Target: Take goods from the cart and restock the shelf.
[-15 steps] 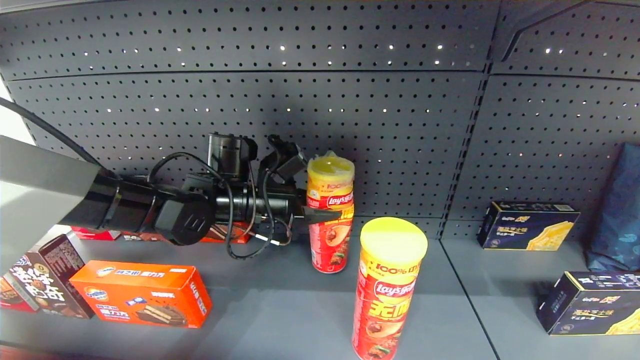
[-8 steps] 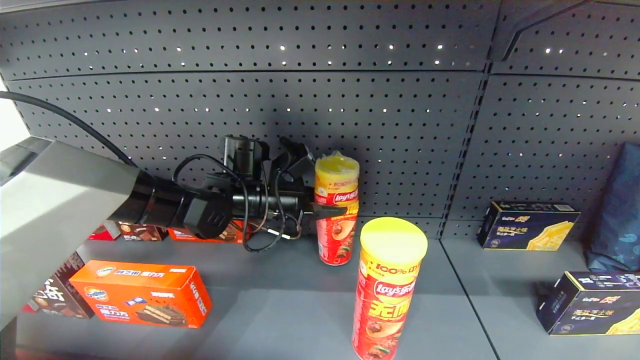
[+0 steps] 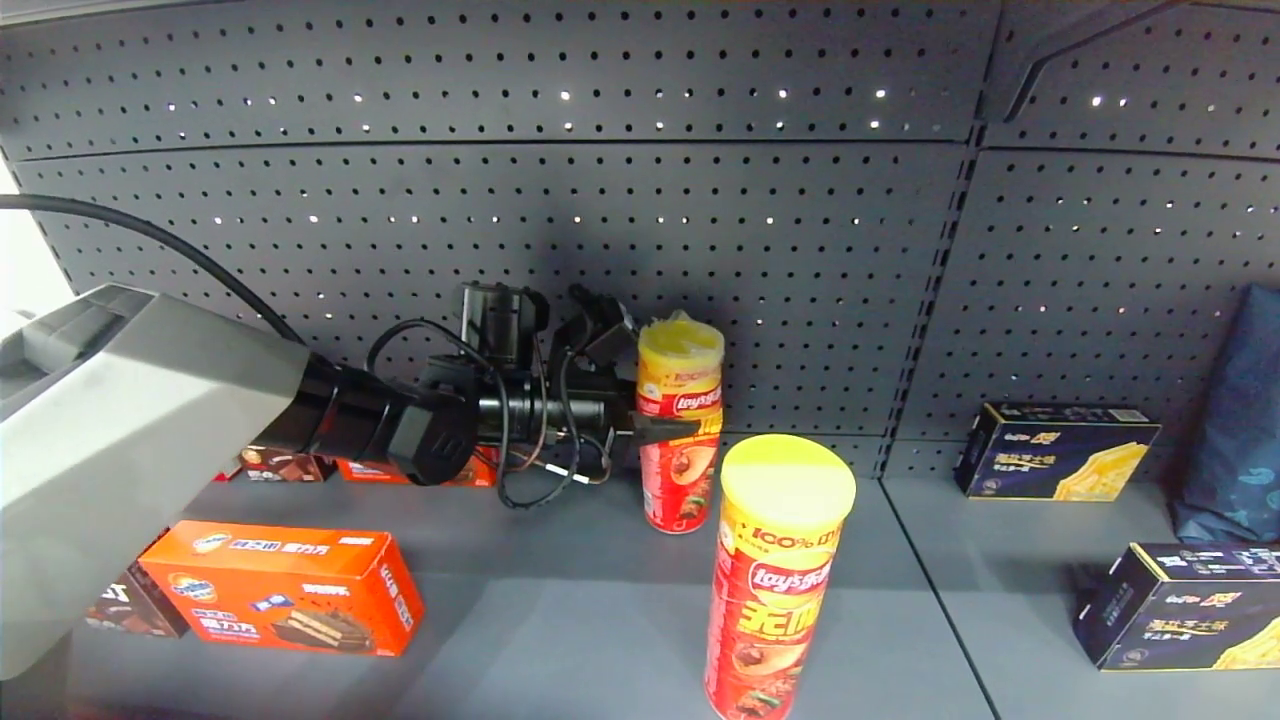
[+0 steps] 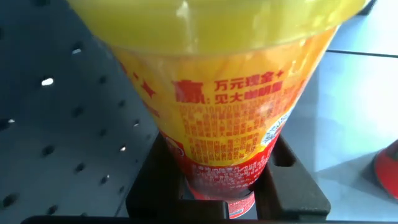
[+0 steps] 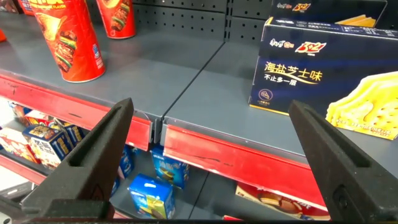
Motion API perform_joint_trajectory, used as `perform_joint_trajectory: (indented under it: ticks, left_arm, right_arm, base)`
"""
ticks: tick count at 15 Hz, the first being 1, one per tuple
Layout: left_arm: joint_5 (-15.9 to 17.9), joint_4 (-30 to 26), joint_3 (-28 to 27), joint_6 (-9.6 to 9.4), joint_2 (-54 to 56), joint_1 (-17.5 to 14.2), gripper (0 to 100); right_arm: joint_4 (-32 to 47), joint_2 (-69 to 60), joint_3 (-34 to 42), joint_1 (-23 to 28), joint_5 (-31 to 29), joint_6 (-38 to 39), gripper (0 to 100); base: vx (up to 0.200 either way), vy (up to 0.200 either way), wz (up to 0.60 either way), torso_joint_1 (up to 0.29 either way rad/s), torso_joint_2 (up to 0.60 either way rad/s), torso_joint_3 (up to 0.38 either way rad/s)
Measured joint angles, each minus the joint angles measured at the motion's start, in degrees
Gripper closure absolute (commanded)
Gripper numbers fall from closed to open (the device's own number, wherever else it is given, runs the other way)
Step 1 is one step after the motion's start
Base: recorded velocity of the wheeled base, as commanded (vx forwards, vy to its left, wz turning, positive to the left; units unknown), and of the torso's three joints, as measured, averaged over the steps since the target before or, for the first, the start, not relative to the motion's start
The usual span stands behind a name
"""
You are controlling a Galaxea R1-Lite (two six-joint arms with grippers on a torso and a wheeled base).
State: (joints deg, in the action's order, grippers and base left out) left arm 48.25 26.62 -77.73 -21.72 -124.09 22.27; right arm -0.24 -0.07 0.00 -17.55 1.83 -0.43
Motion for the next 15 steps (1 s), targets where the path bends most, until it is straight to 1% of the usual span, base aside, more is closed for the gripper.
perform_joint_trajectory:
  ticks: [6, 10, 11, 15]
  left_arm:
    - [0.1, 0.0, 0.5, 0.0, 0.1, 1.7, 100]
    - [0.1, 0.4, 2.3, 0.0, 0.9, 1.8, 100]
    - [0.1, 0.4, 2.5, 0.02, 0.9, 1.8, 0]
    - [0.0, 0.1, 2.7, -0.15, 1.3, 2.1, 0]
  right_arm:
    - [0.0, 0.0, 0.0, 0.0, 0.0, 0.0, 0]
    - [0.0, 0.0, 0.0, 0.0, 0.0, 0.0, 0]
    - [0.0, 0.0, 0.0, 0.0, 0.0, 0.0, 0]
    - [0.0, 0.0, 0.0, 0.0, 0.0, 0.0, 0]
  base:
    - [0.0, 0.0, 0.0, 0.0, 0.0, 0.0]
    - [0.0, 0.0, 0.0, 0.0, 0.0, 0.0]
    - [0.0, 0.0, 0.0, 0.0, 0.0, 0.0]
    - [0.0, 0.0, 0.0, 0.0, 0.0, 0.0]
